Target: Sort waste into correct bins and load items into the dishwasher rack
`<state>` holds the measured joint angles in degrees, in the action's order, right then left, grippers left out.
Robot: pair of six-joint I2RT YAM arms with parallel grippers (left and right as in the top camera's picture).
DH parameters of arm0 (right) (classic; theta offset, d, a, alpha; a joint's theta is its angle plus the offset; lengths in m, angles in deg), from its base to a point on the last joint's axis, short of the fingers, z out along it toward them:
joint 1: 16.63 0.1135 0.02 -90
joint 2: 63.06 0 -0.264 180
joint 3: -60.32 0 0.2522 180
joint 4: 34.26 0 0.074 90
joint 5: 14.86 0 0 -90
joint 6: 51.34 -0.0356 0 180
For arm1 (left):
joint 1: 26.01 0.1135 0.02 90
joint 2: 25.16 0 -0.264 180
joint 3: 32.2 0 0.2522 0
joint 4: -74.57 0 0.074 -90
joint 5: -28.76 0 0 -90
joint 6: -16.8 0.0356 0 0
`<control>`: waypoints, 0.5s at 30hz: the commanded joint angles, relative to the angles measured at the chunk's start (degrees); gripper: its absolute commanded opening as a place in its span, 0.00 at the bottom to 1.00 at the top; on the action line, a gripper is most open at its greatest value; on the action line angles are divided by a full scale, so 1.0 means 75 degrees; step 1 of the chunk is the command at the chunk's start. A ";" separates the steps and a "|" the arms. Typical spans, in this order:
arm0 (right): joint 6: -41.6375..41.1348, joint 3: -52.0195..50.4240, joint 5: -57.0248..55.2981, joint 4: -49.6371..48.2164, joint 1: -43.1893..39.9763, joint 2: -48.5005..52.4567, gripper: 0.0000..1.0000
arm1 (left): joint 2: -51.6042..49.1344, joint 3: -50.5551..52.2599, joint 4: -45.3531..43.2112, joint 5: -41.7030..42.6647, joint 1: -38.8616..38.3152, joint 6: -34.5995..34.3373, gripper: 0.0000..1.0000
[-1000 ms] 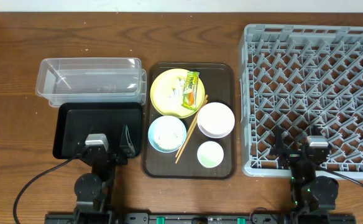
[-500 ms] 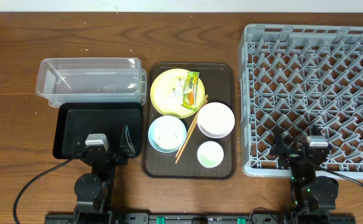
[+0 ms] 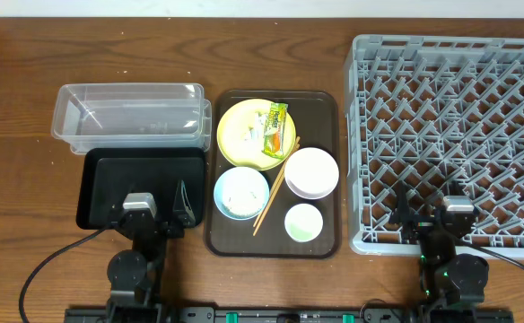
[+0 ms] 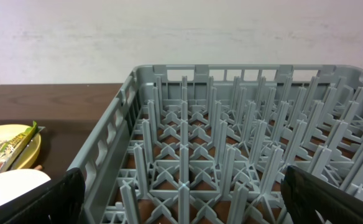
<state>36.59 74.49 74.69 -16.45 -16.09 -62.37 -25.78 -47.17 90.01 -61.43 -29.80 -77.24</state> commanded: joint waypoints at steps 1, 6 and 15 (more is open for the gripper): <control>0.0114 -0.0012 0.0009 0.0032 -0.0055 -0.0032 0.99 | 0.0038 0.0131 0.0323 -0.0090 0.0041 0.0108 0.96; 0.0114 -0.0012 0.0006 0.0032 -0.0055 -0.0032 0.99 | 0.0038 0.0131 0.0323 -0.0090 0.0041 0.0108 0.96; 0.0090 -0.0012 0.0085 0.0029 -0.0055 -0.0035 0.99 | 0.0038 0.0131 0.0321 -0.0061 0.0038 0.0105 0.96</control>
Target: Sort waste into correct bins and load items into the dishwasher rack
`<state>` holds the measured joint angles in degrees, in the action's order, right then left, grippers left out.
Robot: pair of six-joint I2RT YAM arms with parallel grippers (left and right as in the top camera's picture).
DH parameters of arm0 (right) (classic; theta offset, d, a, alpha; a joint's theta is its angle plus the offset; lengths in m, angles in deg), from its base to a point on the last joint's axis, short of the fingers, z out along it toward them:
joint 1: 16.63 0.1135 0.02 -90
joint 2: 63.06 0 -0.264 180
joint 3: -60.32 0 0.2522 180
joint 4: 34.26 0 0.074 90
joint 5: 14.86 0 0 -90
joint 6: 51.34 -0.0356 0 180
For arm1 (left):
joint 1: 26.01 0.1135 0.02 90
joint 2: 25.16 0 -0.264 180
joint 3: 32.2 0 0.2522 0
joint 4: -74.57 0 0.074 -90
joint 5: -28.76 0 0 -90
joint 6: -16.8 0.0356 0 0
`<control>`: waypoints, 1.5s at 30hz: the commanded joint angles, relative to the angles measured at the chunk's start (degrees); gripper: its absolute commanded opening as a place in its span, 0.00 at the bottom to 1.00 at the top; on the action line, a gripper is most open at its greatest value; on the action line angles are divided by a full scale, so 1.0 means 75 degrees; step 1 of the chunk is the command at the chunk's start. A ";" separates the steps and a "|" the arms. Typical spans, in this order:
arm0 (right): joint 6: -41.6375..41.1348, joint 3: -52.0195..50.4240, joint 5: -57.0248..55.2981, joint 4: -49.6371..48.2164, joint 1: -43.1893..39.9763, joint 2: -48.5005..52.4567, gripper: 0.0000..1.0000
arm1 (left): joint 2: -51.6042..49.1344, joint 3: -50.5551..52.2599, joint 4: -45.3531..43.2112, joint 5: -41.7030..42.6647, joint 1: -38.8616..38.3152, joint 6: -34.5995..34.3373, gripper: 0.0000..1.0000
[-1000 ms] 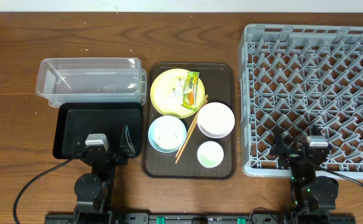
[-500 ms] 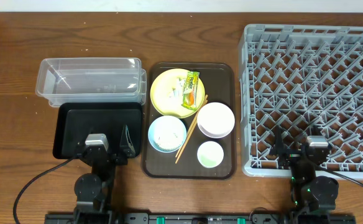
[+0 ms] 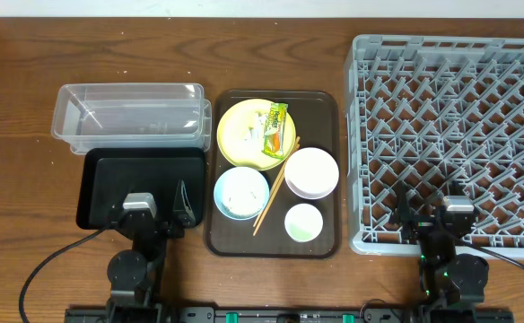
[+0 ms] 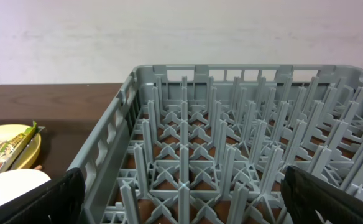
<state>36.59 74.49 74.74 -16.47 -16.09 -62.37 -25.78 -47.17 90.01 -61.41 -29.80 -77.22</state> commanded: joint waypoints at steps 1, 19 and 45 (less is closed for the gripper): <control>0.0026 -0.0012 0.0082 0.0032 -0.0055 -0.0032 0.99 | 0.0038 0.0131 0.0312 -0.0064 0.0041 0.0102 0.96; -0.0140 0.0813 -0.0128 0.0568 -0.0055 0.0565 0.99 | -0.1241 -0.1081 0.1005 -0.0035 0.0038 -0.0597 0.96; -0.0143 0.7321 -0.0309 0.5581 -0.0055 0.7807 0.99 | -0.8941 -0.8384 0.6930 0.1547 0.0032 -0.0595 0.96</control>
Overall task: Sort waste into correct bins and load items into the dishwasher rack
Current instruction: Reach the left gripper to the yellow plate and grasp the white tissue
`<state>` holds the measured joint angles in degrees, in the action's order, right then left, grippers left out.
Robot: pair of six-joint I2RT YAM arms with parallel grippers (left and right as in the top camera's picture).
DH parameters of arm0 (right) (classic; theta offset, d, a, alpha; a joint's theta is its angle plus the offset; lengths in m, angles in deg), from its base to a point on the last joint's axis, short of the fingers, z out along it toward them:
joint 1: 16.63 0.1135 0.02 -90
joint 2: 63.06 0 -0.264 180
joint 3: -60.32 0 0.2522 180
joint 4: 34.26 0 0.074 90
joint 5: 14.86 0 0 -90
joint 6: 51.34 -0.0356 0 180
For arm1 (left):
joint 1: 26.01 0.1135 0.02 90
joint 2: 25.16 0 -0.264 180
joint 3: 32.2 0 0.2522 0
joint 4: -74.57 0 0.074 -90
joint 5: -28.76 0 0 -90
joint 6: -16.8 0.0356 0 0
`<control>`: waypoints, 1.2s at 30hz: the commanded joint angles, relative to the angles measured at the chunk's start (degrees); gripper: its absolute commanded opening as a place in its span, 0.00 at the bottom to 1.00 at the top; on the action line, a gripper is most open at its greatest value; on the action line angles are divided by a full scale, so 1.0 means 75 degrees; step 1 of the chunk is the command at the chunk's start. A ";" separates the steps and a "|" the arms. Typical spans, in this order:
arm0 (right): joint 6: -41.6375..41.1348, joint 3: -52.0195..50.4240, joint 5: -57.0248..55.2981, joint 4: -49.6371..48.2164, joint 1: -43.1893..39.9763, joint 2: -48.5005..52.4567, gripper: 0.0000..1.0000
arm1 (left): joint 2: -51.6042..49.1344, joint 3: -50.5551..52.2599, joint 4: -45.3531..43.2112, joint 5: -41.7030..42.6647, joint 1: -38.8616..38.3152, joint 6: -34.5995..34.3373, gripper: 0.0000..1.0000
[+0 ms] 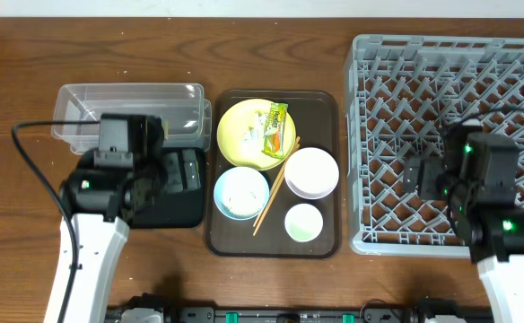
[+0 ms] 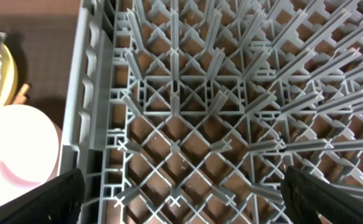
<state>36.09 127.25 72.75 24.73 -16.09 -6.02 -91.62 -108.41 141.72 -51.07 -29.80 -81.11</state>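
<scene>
A brown tray (image 1: 213, 240) holds a yellow plate (image 1: 242, 136) with a green wrapper (image 1: 277, 126) on it. Also on it are a blue bowl (image 1: 241, 192), a white bowl (image 1: 311, 172), a small green cup (image 1: 303, 222) and chopsticks (image 1: 275, 190). The grey dishwasher rack (image 1: 513, 81) stands at the right. My right gripper (image 2: 181, 200) hangs open over the rack's front left cells (image 2: 188, 118), nothing between its fingers (image 2: 51, 199). In the right wrist view the white bowl (image 2: 13, 155) shows beyond the rack wall. My left gripper (image 1: 170, 170) hovers over the black bin (image 1: 177, 213); its fingers are lost against the black.
A clear plastic bin (image 1: 82, 108) stands behind the black bin at the left. The rack wall (image 2: 88, 93) rises between my right gripper and the tray. Bare wooden table (image 1: 20, 224) lies left of the bins and along the front.
Both arms have risen from low at the table's front edge. The left one is now over the black bin, the right one over the rack, facing down into it. Nothing on the tray moved.
At both earlier moments the arms stood low at the front edge, the right wrist camera facing level across the rack, its fingers wide apart. Now both arms are raised and further in, left over the black bin, right over the rack. The tray's things are untouched.
</scene>
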 commanded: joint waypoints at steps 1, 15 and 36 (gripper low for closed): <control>-0.0079 0.0286 0.0003 0.0087 -0.0055 0.0350 0.99 | -0.0187 -0.0219 0.0012 0.0172 0.0032 -0.0076 0.96; -0.0076 0.0283 0.0128 -0.0067 -0.0055 0.0425 0.99 | -0.1081 -0.0219 -0.3246 0.0367 -0.0822 0.0475 0.95; -0.0076 0.0283 0.0128 -0.0058 -0.0055 0.0425 0.99 | -0.5173 -0.0219 -0.5368 0.0350 -0.1970 0.1081 0.84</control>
<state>36.09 128.15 73.45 24.43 -16.09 -2.63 -127.59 -109.11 101.53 -47.90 -44.47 -74.05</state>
